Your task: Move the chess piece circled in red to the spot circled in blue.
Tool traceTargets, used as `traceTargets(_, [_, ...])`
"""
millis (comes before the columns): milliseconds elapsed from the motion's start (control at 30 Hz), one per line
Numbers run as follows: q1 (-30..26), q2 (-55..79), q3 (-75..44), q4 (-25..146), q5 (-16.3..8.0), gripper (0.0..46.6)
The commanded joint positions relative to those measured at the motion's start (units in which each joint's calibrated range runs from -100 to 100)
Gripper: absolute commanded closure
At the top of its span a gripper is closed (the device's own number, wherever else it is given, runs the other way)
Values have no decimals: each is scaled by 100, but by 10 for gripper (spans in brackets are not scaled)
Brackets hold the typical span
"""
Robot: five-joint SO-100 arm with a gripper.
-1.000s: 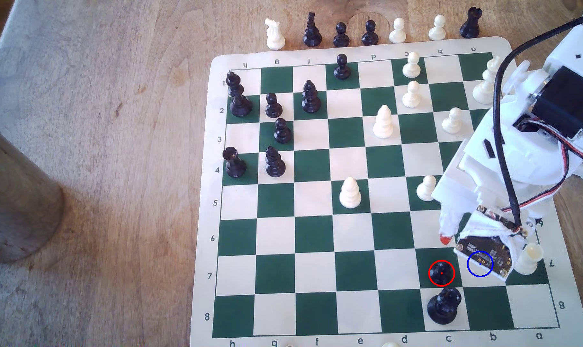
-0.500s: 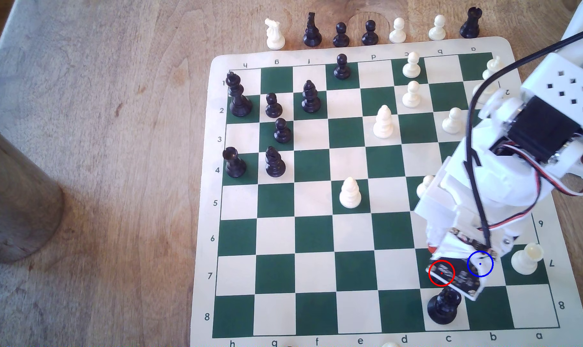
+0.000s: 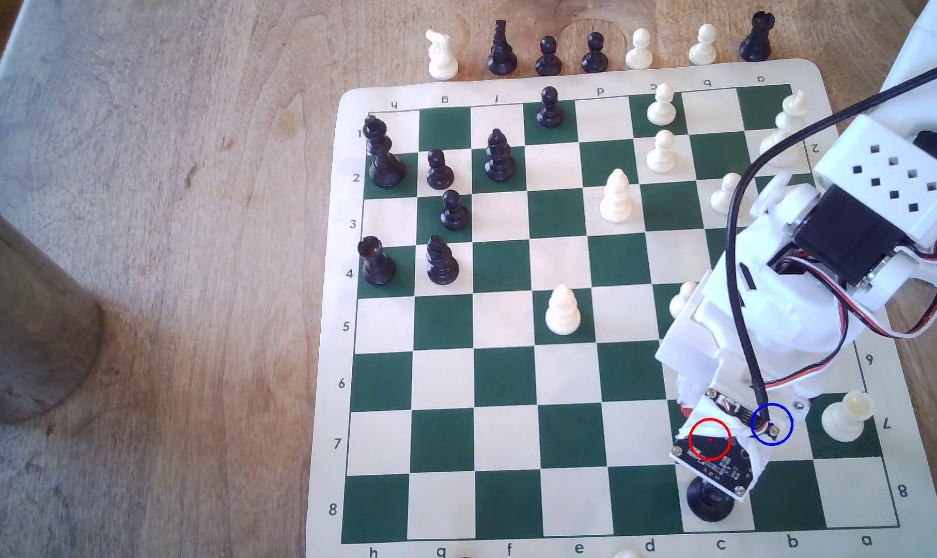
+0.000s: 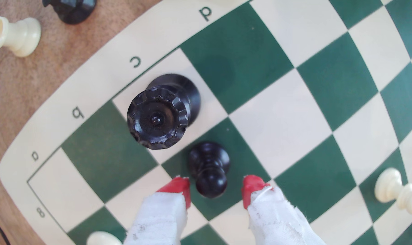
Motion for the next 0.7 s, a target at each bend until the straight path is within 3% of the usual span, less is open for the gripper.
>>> traceTargets(0, [-43,-82,-489,-153,-20,353])
traceTargets(233, [-51,-74,-580,-71,-29,372])
traceTargets(300, [-58,-74,-580,-47,-29,403])
traceTargets(333, [-90,-99,-589,10,-10,456])
traceTargets(667, [-19,-456,-598,199,0,460])
